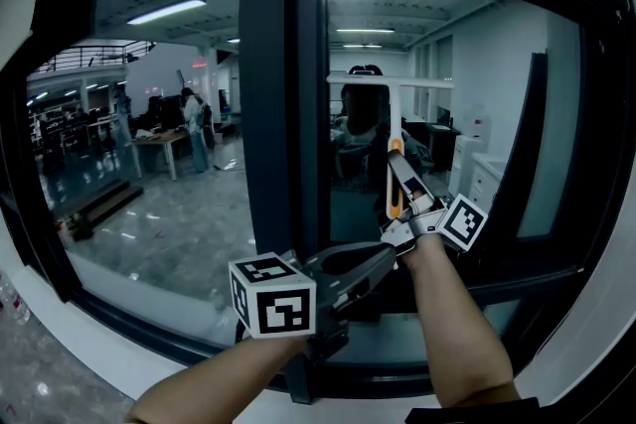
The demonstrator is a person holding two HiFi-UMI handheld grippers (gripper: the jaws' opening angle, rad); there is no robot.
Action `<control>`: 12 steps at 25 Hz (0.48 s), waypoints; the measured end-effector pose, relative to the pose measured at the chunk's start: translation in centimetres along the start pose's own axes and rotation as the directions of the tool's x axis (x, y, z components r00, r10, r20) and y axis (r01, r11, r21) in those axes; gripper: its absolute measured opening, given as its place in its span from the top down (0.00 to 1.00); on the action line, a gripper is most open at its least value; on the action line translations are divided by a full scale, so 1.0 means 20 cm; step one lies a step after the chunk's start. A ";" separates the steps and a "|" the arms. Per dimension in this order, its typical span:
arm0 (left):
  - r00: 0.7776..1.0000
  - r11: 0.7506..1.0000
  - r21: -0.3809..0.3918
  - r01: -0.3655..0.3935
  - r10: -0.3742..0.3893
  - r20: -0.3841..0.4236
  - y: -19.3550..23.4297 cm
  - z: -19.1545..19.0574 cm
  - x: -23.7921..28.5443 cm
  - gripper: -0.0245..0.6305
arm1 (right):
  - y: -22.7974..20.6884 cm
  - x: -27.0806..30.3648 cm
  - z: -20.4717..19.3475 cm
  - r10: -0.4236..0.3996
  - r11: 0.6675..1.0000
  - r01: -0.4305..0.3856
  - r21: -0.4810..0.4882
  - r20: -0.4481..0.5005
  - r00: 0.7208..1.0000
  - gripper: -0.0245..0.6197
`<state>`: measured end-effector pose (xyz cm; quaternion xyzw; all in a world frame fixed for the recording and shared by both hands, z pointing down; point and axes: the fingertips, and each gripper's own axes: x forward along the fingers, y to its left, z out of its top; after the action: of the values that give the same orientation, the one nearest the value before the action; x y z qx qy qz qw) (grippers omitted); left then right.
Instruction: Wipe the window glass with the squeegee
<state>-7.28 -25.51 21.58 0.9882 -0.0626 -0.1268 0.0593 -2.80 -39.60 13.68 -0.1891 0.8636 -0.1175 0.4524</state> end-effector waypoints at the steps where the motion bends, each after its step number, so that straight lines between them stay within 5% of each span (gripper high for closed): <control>1: 1.000 1.000 0.000 -0.001 0.001 -0.003 0.01 0.00 0.00 0.96 | -0.01 -0.01 0.00 -0.004 1.000 0.004 0.002 -0.002 1.000 0.86; 12: 0.999 1.000 -0.007 0.009 -0.009 -0.035 0.00 -0.14 -0.02 0.96 | -0.05 -0.21 -0.13 -0.031 0.999 0.032 0.039 -0.030 0.999 0.86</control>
<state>-6.98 -25.19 24.36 0.9903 -0.0565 -0.1100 0.0633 -2.52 -38.71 18.53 -0.1920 0.8645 -0.1444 0.4416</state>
